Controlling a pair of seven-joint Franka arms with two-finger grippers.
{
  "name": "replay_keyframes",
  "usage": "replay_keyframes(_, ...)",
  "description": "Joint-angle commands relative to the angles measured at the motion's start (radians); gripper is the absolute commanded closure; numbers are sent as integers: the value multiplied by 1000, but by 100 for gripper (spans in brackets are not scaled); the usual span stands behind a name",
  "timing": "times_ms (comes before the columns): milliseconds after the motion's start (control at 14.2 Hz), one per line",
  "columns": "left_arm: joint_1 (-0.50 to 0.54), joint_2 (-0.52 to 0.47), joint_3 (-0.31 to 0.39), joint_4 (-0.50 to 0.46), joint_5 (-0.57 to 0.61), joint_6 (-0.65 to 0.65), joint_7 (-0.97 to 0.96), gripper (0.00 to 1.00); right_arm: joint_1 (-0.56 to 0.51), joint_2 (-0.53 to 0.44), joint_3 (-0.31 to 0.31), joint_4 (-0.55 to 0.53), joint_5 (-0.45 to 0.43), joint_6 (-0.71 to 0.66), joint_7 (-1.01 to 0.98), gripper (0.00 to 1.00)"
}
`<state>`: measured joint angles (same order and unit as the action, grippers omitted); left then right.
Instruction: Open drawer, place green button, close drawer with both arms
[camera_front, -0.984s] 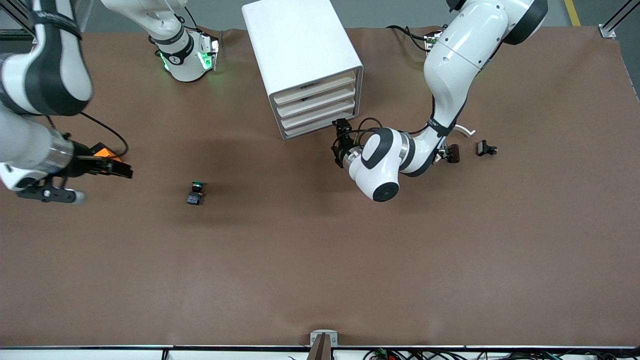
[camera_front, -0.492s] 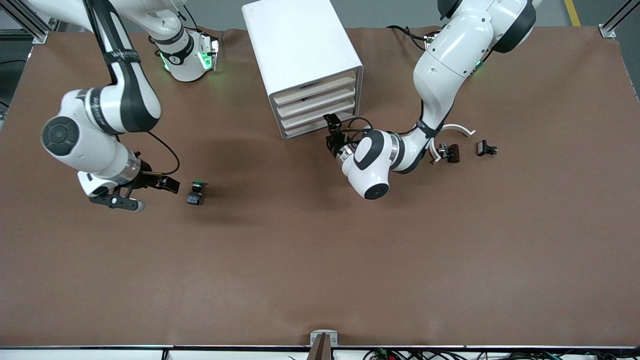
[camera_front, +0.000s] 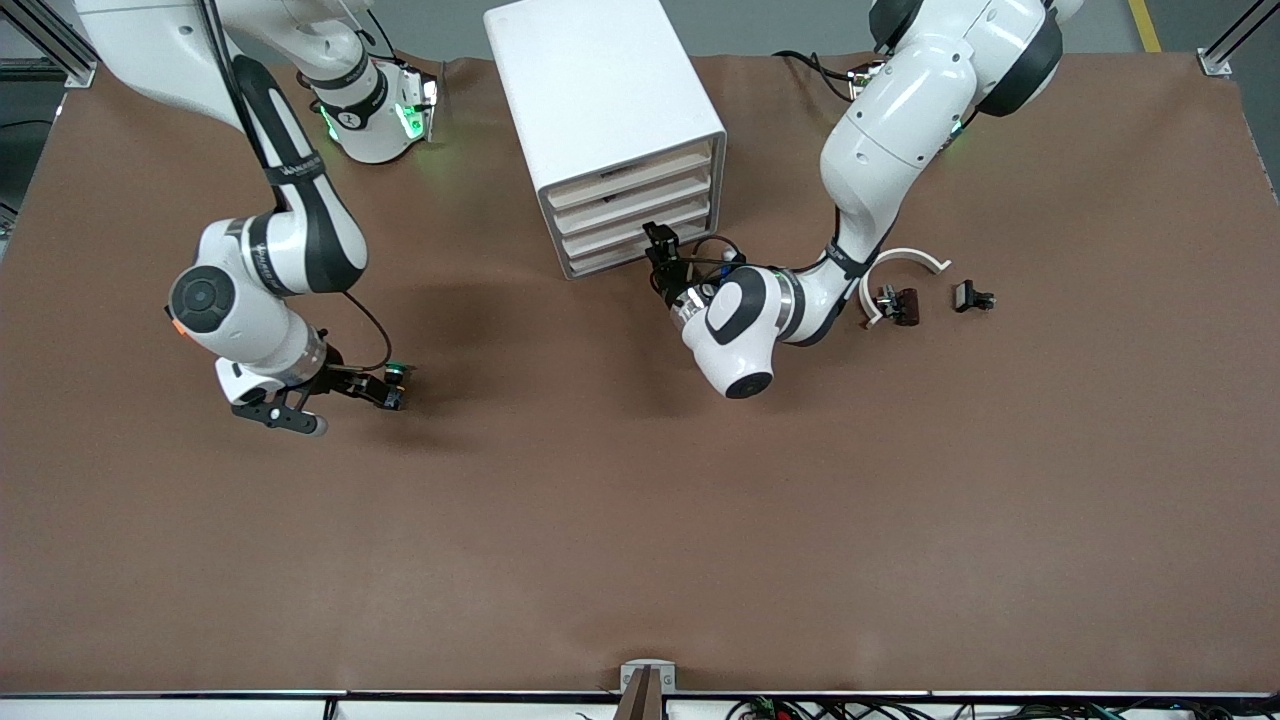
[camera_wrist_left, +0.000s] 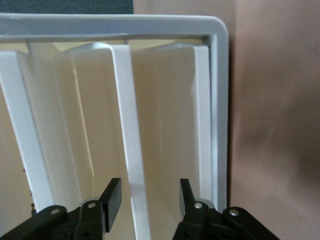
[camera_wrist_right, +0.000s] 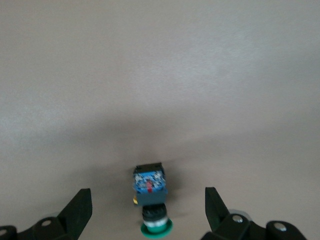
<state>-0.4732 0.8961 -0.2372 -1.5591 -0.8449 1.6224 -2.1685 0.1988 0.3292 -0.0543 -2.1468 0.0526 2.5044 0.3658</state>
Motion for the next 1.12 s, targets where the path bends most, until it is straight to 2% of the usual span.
replay_keyframes(0,-8,9,-1,19,-20,-26,-8,46,40,24,-7,-44,6,86,48,0)
replay_keyframes(211,-19,15,-1,19,-22,-26,-8,58,42,48,-9,-42,4,97,51,0)
replay_keyframes(422,-18,17,1,19,-33,-29,-10,82,42,64,-10,-42,-7,117,50,0)
replay_keyframes(633,-9,17,2,20,-30,-33,-11,94,42,80,-13,-42,-11,125,50,0)
replay_keyframes(773,-7,17,6,20,-25,-33,-11,99,42,90,-13,-44,-17,140,50,0)
replay_keyframes(1054,1,29,18,48,-16,-32,-8,99,42,106,-15,-45,-19,142,50,0)
